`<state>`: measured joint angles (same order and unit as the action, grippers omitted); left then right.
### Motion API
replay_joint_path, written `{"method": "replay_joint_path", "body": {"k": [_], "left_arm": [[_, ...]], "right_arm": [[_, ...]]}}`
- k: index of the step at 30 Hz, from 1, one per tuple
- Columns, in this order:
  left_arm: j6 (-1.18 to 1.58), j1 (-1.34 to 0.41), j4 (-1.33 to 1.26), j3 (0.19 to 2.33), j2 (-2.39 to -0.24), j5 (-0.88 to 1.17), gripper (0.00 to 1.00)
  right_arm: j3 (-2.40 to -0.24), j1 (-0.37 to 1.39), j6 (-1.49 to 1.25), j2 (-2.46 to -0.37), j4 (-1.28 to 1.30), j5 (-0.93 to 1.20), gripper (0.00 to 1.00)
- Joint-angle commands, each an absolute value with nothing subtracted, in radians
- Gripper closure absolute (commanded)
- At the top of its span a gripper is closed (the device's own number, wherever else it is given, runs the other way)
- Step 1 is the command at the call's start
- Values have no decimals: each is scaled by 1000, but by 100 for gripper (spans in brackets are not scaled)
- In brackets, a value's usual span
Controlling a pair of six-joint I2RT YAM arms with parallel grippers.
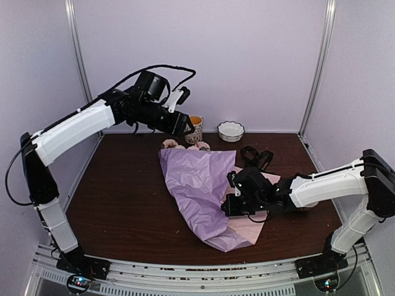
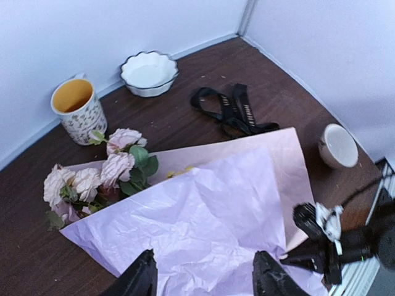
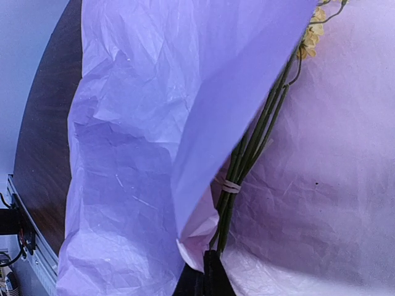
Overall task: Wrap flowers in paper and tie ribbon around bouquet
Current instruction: Pass from the left arm to the right, then press the fold line on the 2/3-folded wrapping paper.
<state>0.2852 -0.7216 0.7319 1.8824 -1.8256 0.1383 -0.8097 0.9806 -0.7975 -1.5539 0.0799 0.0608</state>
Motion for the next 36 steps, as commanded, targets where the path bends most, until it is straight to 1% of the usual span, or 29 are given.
{"method": "replay_joint_path", "body": {"k": [1,4,6,7,9,14,21,27,31,36], "left_arm": [[182,-839,585,1629,-1647,79,50],[167,-894,551,1457,-1620,96,60],[186,-921,550,1399,-1648,95,64],[191,-941,539,1376,-1668,98,66],[181,-1002,505,1348,-1709,73,67],[107,-1124,478,1331,-1799,31,65],[87,-1157,411,1195,-1824,69,64],[21,-1219,377,1112,-1817,77,54],[4,-1262,371,1112,-1807,37,51],[9,-1272,384,1124,-1764,-22,45]], "right_arm": [[-747,974,-889,-1510,-83,69,100],[-707,972,-919,-1506,-131,70,100],[-696,971,-930,-1512,-144,79,100],[-689,971,-935,-1515,-153,82,100],[-678,971,-943,-1521,-179,89,100],[-650,961,-968,-1535,-248,101,100],[-604,925,-1001,-1574,-359,141,100],[-614,910,-1010,-1634,-393,185,100],[-635,910,-1015,-1665,-408,208,100],[-659,910,-1016,-1682,-408,232,100]]}}
